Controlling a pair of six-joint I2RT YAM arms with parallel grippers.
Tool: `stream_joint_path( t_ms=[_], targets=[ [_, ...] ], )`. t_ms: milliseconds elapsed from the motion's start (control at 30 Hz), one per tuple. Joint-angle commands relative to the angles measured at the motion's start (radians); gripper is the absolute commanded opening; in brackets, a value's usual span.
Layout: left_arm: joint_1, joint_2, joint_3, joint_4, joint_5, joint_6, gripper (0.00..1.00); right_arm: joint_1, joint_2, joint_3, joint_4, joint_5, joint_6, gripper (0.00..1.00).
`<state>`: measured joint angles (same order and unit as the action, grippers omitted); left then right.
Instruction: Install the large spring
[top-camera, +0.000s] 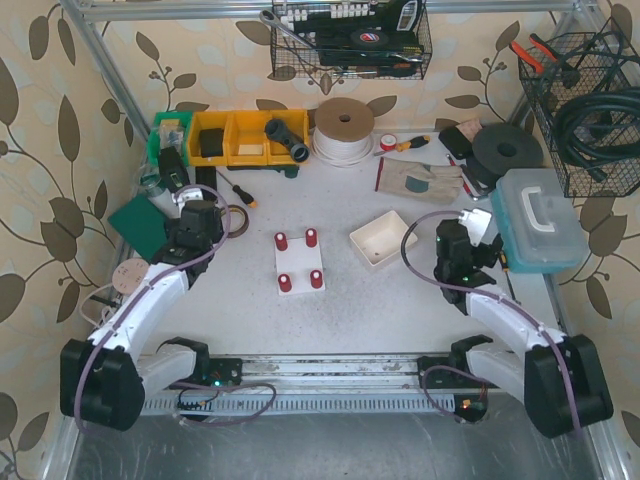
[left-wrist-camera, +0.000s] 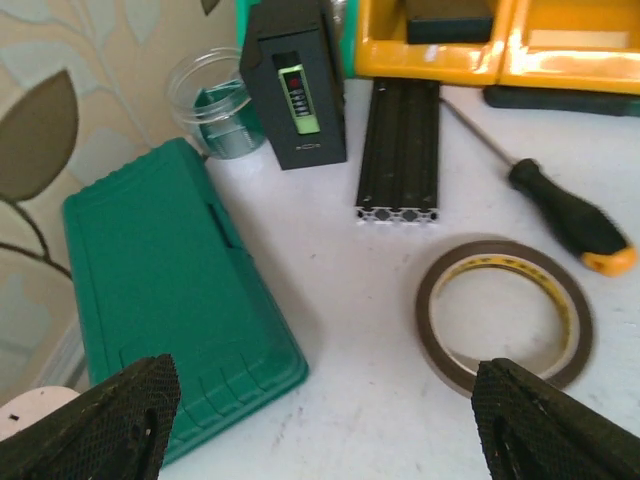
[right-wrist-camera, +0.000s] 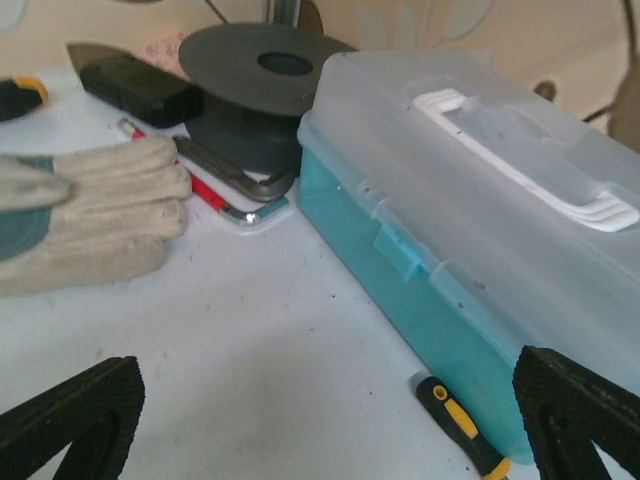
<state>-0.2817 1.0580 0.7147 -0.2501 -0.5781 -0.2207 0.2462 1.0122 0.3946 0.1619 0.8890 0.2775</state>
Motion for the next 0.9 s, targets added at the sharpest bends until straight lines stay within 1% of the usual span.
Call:
stream_joint_path(
  t_ms=[0, 67, 133, 200, 267, 333, 400, 433, 500, 567, 633, 700, 733, 767, 800, 833, 867],
  targets=[
    [0.052, 0.053, -0.088, 0.279, -0.073, 0.089, 0.83, -0.006, 0.089, -0.070, 0.262, -0.006, -0.167, 1.00],
    [0.071, 0.075, -0.158, 0.404, -0.027, 0.135, 0.83, -0.006, 0.124, -0.125, 0.412, -0.106, -0.215, 1.00],
    [0.075, 0.094, -0.212, 0.526, 0.008, 0.210, 0.83, -0.012, 0.138, -0.130, 0.452, -0.173, -0.256, 1.00],
    [0.081, 0.106, -0.266, 0.629, 0.003, 0.252, 0.83, -0.020, 0.144, -0.134, 0.475, -0.206, -0.271, 1.00],
    [0.085, 0.115, -0.314, 0.735, -0.017, 0.261, 0.83, -0.030, 0.144, -0.148, 0.511, -0.230, -0.282, 1.00],
    [0.087, 0.137, -0.341, 0.821, 0.025, 0.269, 0.84, -0.054, 0.152, -0.166, 0.564, -0.286, -0.291, 1.00],
    [0.087, 0.165, -0.328, 0.828, 0.109, 0.333, 0.83, -0.074, 0.181, -0.166, 0.615, -0.337, -0.311, 1.00],
    [0.087, 0.185, -0.321, 0.837, 0.119, 0.351, 0.83, -0.079, 0.198, -0.161, 0.630, -0.352, -0.326, 1.00],
    [0.087, 0.218, -0.333, 0.883, 0.120, 0.369, 0.84, -0.082, 0.223, -0.151, 0.647, -0.351, -0.347, 1.00],
    [0.088, 0.264, -0.369, 0.965, 0.109, 0.360, 0.84, -0.090, 0.254, -0.145, 0.683, -0.342, -0.366, 1.00],
    [0.088, 0.324, -0.381, 1.030, 0.123, 0.373, 0.84, -0.108, 0.310, -0.150, 0.755, -0.372, -0.374, 1.00],
    [0.089, 0.369, -0.366, 1.057, 0.137, 0.393, 0.84, -0.112, 0.401, -0.146, 0.848, -0.409, -0.396, 1.00],
    [0.097, 0.403, -0.361, 1.068, 0.128, 0.379, 0.84, -0.111, 0.440, -0.134, 0.865, -0.466, -0.431, 1.00],
    [0.118, 0.403, -0.366, 1.062, 0.166, 0.364, 0.84, -0.118, 0.457, -0.123, 0.846, -0.506, -0.425, 1.00],
    [0.151, 0.398, -0.370, 1.058, 0.235, 0.345, 0.84, -0.132, 0.480, -0.123, 0.855, -0.519, -0.415, 1.00],
    [0.179, 0.419, -0.394, 1.103, 0.284, 0.331, 0.85, -0.144, 0.515, -0.126, 0.917, -0.527, -0.417, 1.00],
    [0.186, 0.463, -0.418, 1.215, 0.293, 0.342, 0.86, -0.148, 0.517, -0.122, 0.913, -0.533, -0.416, 1.00]
  ],
)
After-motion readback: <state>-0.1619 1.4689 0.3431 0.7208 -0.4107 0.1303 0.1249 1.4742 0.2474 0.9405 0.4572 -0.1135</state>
